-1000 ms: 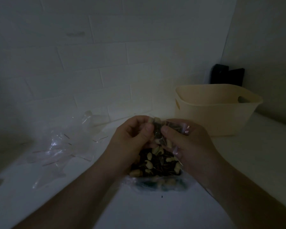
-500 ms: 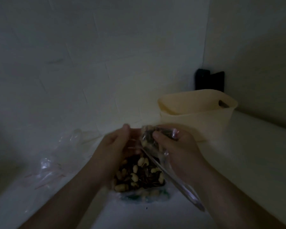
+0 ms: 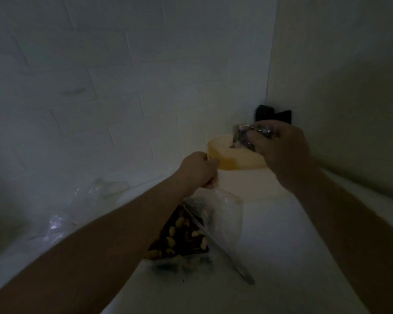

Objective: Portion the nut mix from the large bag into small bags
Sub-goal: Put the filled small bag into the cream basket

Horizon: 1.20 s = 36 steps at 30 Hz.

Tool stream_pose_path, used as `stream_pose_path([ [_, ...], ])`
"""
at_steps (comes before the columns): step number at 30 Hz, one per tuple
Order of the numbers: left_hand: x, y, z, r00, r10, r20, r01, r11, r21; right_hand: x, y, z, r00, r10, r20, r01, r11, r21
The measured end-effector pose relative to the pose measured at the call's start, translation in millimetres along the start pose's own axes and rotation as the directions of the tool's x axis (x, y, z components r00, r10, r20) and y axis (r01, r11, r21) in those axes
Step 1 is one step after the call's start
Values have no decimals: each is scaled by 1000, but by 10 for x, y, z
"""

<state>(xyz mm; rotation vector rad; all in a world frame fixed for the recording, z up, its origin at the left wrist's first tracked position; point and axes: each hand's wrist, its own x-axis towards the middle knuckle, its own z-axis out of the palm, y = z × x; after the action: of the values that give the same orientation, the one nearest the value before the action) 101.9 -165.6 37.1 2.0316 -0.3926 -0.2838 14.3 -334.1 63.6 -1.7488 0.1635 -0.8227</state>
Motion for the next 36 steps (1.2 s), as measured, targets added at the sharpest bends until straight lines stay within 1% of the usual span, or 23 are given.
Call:
stream_pose_path([
  [1, -66, -32, -1, 999, 44, -8, -44, 999, 19, 78, -23, -87, 998, -37, 52, 42, 993, -114],
  [2, -149, -59, 9, 997, 81, -9, -81, 996, 30, 156, -26, -156, 990, -46, 134, 77, 969, -235],
  [3, -233, -93, 32, 995, 103, -5, -102, 994, 36, 211, -33, -197, 973, -10, 231, 90, 937, -338],
  [5, -395, -151, 80, 995, 103, 18, -103, 995, 7, 269, 15, -178, 915, 139, 379, 86, 850, -519],
  [7, -502, -191, 99, 994, 101, 38, -100, 994, -41, 264, 130, -95, 870, 285, 403, 94, 705, -703],
  [8, -532, -202, 102, 994, 103, 43, -101, 993, -53, 243, 183, -51, 860, 325, 393, 96, 653, -751],
  [11, -578, -211, 126, 992, 110, 62, -104, 990, -92, 162, 302, 44, 822, 437, 366, -9, 652, -758],
  [12, -581, -217, 139, 991, 116, 66, -110, 989, -98, 125, 322, 73, 799, 471, 374, -14, 636, -772],
  [14, -604, -223, 162, 989, 122, 83, -114, 989, -97, 61, 361, 136, 759, 506, 410, 58, 575, -816],
  [15, -613, -226, 166, 989, 120, 88, -112, 989, -98, 21, 380, 171, 755, 501, 423, 114, 535, -837],
  [16, -612, -231, 166, 989, 116, 90, -107, 989, -104, -7, 417, 199, 762, 487, 426, 148, 511, -847],
  [22, -573, -266, 143, 987, 99, 130, -77, 983, -167, -67, 599, 181, 841, 347, 415, 233, 461, -856],
  [24, -560, -279, 133, 985, 109, 137, -82, 979, -186, -70, 589, 173, 859, 261, 440, 303, 433, -849],
  [25, -553, -279, 131, 985, 112, 131, -85, 978, -192, -71, 569, 172, 853, 224, 471, 345, 435, -832],
  [26, -542, -279, 135, 986, 113, 122, -88, 976, -198, -79, 553, 182, 826, 216, 520, 385, 457, -802],
  [27, -532, -280, 141, 987, 114, 113, -89, 974, -207, -90, 534, 200, 784, 234, 575, 407, 504, -761],
  [29, -523, -278, 155, 989, 109, 102, -84, 971, -225, -124, 505, 234, 711, 311, 631, 355, 615, -704],
  [30, -520, -277, 161, 990, 108, 95, -84, 970, -228, -125, 482, 232, 694, 346, 632, 313, 645, -697],
  [31, -517, -278, 164, 990, 110, 86, -88, 970, -225, -104, 445, 212, 691, 374, 619, 276, 654, -704],
  [32, -505, -285, 161, 991, 110, 75, -91, 972, -218, -71, 397, 174, 704, 374, 604, 254, 662, -705],
  [33, -495, -292, 152, 992, 109, 65, -93, 973, -212, -39, 338, 126, 732, 351, 584, 230, 679, -697],
  [35, -453, -288, 151, 994, 104, 30, -95, 971, -221, -25, 219, -3, 827, 248, 506, 173, 743, -647],
  [36, -428, -275, 162, 995, 97, 5, -93, 966, -242, -56, 171, -62, 871, 176, 458, 173, 763, -622],
])
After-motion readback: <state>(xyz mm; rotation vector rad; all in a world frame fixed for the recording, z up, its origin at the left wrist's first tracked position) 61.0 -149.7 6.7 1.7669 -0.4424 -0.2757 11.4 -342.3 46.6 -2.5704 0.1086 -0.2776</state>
